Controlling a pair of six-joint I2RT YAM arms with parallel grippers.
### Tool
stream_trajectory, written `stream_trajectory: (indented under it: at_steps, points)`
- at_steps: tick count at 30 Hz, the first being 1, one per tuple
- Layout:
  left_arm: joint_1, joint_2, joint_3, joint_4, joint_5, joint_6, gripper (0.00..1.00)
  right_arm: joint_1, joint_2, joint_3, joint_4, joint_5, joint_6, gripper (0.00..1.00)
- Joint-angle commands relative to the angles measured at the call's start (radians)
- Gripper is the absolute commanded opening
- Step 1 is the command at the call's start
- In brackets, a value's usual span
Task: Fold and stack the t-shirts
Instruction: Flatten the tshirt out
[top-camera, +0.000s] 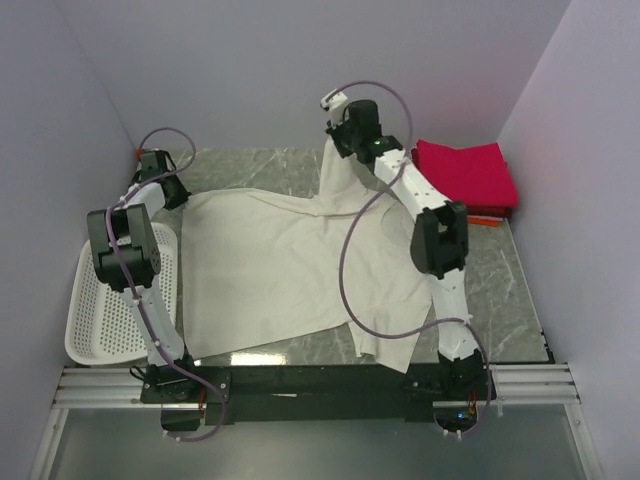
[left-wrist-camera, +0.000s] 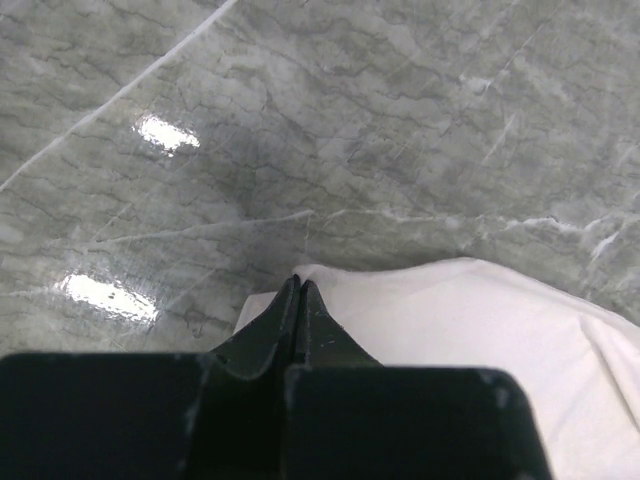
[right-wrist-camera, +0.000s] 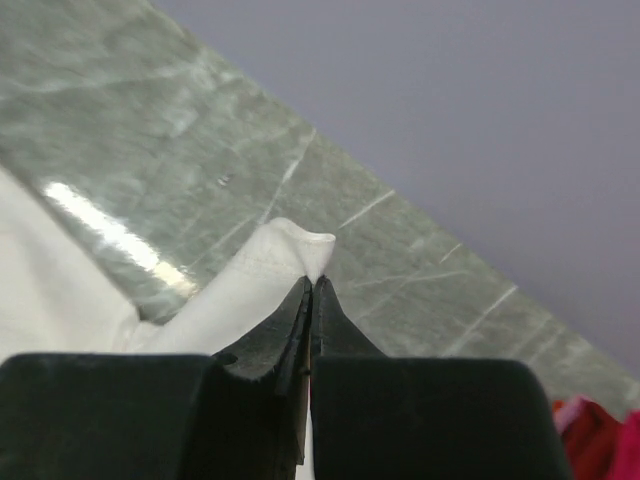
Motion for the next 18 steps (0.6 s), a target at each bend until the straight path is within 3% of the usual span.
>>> stream_trajectory:
  at_steps: [1, 4, 11, 18]
  points:
    - [0.009, -0.065, 0.050, -0.006, 0.008, 0.011, 0.00, 0.003, 0.194, 0.170, -0.111, 0.088, -0.015, 0.00]
    - [0.017, -0.074, 0.061, -0.008, 0.003, 0.008, 0.00, 0.008, 0.286, 0.291, -0.115, 0.149, -0.024, 0.00]
    - [0.023, -0.108, 0.110, -0.005, 0.103, -0.013, 0.00, -0.055, 0.138, 0.129, -0.029, 0.131, 0.002, 0.00]
    - [0.020, -0.362, 0.084, 0.063, 0.255, -0.044, 0.00, -0.034, -0.326, 0.011, -0.049, 0.042, -0.049, 0.00]
